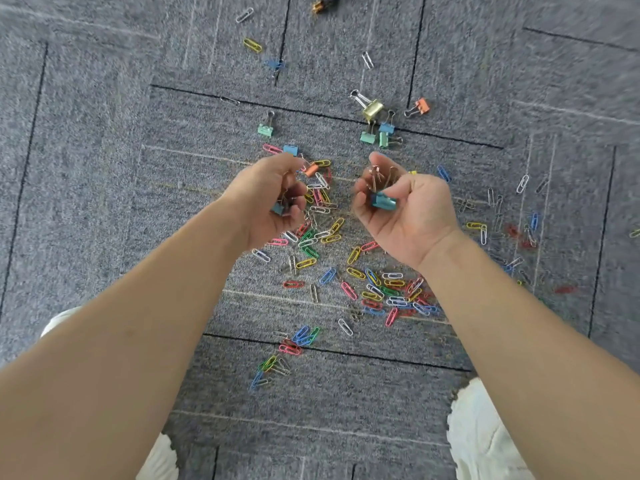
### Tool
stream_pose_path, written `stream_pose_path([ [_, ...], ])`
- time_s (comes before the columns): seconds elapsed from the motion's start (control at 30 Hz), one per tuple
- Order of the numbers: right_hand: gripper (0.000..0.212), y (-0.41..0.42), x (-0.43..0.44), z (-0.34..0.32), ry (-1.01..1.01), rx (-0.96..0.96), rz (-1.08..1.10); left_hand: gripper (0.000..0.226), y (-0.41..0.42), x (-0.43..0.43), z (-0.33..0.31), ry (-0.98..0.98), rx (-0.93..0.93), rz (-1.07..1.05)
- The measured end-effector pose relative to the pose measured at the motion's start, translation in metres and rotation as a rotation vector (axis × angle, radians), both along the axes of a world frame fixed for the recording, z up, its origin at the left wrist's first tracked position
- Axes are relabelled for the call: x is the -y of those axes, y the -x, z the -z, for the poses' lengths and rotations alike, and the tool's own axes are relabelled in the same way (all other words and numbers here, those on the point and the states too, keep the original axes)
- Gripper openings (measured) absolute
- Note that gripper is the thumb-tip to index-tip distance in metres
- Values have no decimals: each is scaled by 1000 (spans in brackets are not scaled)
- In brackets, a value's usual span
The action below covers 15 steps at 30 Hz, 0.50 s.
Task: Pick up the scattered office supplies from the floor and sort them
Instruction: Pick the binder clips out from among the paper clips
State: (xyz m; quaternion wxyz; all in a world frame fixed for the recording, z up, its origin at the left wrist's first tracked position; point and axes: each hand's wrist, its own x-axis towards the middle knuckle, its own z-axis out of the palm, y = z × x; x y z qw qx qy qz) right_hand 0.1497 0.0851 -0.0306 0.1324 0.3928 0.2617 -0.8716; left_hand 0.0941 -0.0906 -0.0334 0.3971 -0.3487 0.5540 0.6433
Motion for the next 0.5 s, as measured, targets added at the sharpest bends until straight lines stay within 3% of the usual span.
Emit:
stream_pose_path([
  [0.1,13,6,-7,-7,3,6,-22,30,7,-6,-2,171,-89,16],
  [0.17,21,14,-12,-4,-145,102,-53,22,13,-9,1,415,-266,162],
  [0.27,19,28,-19,-1,-653,257,-241,36,23,-9,8,740,-571,389],
  [0.37,22,38,-27,12,-1329,135,-677,43,32,-8,10,809,-642,585],
  [0.43,23,42,-29,16,-1563,70,-874,34,36,-8,15,825,-603,643],
  [0.5,27,45,-29,20,-1625,91,-965,27,36,-9,18,824,-579,619],
])
